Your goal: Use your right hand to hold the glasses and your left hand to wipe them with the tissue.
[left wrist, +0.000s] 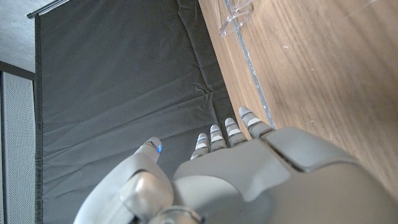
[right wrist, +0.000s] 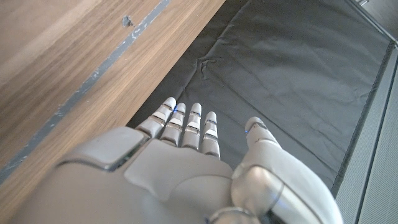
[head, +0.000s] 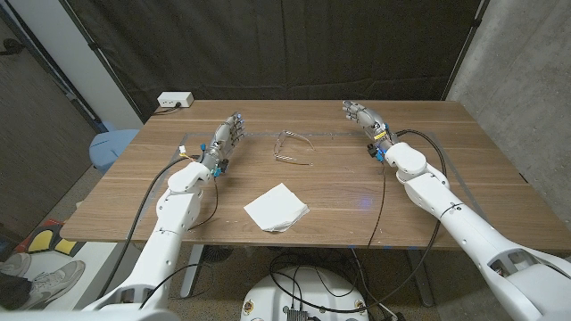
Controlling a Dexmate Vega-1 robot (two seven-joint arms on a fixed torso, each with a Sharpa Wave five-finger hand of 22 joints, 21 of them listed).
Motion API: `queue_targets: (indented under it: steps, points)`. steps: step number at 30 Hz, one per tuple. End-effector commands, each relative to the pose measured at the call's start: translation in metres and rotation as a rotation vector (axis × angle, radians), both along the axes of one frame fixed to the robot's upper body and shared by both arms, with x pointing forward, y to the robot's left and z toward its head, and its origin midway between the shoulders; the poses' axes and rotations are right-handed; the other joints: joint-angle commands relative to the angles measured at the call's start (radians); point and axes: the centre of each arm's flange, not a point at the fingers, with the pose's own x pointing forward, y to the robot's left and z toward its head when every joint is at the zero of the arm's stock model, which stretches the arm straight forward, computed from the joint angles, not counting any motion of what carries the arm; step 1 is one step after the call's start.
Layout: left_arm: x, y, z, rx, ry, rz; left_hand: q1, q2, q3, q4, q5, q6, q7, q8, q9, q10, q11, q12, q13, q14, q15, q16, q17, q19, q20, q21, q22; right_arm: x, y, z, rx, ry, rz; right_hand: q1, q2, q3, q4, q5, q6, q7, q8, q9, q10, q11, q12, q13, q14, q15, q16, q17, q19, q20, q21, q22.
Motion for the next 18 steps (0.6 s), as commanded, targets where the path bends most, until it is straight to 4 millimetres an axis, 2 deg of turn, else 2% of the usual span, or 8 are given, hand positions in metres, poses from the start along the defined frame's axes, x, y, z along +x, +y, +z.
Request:
queue_targets:
  steps: [1, 9, 18]
  points:
    - [-0.006, 0.001, -0.003, 0.052, 0.022, -0.007, 0.015, 0.004, 0.004, -0.008, -0.004, 0.012, -0.004, 0.006, 0.006, 0.014, -0.002, 0.008, 0.004, 0.014, 0.005, -0.001, 0.004, 0.001, 0.017, 0.005, 0.003, -0.007, 0.024, 0.009, -0.121, -0.036, -0.025, 0.016, 0.008, 0.008, -0.006, 0.008, 0.011, -0.001, 0.005, 0.003, 0.007, -0.007, 0.004, 0.003, 0.007, -0.008, 0.004, 0.004, 0.015, -0.005, 0.005, 0.003]
    - [-0.012, 0.001, -0.004, 0.083, 0.026, -0.007, 0.030, 0.004, 0.011, -0.014, -0.013, 0.026, -0.002, 0.007, 0.006, 0.038, 0.000, 0.012, 0.005, 0.028, 0.011, 0.001, 0.005, 0.003, 0.028, 0.005, 0.004, -0.013, 0.040, 0.011, -0.192, -0.061, -0.036, 0.025, 0.016, 0.014, -0.008, 0.010, 0.015, -0.006, 0.006, 0.003, 0.012, -0.014, 0.005, 0.003, 0.011, -0.017, 0.005, 0.004, 0.019, -0.012, 0.006, 0.003]
    - [-0.021, 0.007, -0.009, 0.106, 0.037, -0.008, 0.047, 0.004, 0.020, -0.019, -0.028, 0.089, 0.008, 0.022, 0.006, 0.080, 0.010, 0.018, 0.006, 0.057, 0.018, 0.005, 0.007, 0.005, 0.039, 0.006, 0.006, -0.020, 0.060, 0.012, -0.280, -0.090, -0.044, 0.029, 0.018, 0.015, -0.009, 0.010, 0.017, -0.008, 0.006, 0.003, 0.013, -0.020, 0.004, 0.003, 0.012, -0.020, 0.005, 0.005, 0.020, -0.011, 0.006, 0.003]
